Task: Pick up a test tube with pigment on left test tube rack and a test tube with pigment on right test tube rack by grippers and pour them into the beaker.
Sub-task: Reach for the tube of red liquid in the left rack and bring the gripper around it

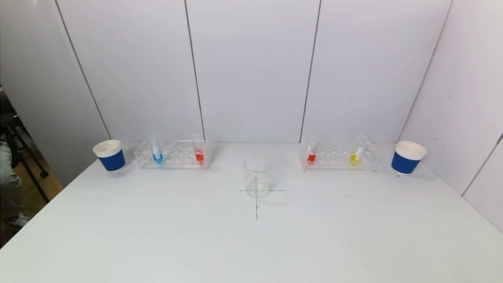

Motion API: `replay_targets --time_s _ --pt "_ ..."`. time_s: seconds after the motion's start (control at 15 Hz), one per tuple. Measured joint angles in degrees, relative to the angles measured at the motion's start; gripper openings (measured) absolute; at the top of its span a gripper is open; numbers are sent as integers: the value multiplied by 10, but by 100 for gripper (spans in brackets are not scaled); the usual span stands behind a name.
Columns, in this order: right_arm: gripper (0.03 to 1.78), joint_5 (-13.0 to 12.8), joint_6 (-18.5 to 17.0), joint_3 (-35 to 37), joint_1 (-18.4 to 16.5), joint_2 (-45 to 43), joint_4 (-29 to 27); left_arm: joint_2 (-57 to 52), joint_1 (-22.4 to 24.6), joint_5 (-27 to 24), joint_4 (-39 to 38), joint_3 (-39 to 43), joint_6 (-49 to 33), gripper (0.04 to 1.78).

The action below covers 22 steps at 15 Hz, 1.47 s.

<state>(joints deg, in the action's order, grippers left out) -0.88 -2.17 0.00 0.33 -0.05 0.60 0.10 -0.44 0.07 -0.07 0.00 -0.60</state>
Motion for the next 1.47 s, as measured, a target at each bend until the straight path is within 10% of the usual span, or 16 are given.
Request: replay_targets --time_s 1.13,1.47 --pt "177 0 0 0 0 0 0 0 1 3 12 -5 23 176" --pt "177 0 0 0 0 0 0 24 2 -7 62 -134 63 176"
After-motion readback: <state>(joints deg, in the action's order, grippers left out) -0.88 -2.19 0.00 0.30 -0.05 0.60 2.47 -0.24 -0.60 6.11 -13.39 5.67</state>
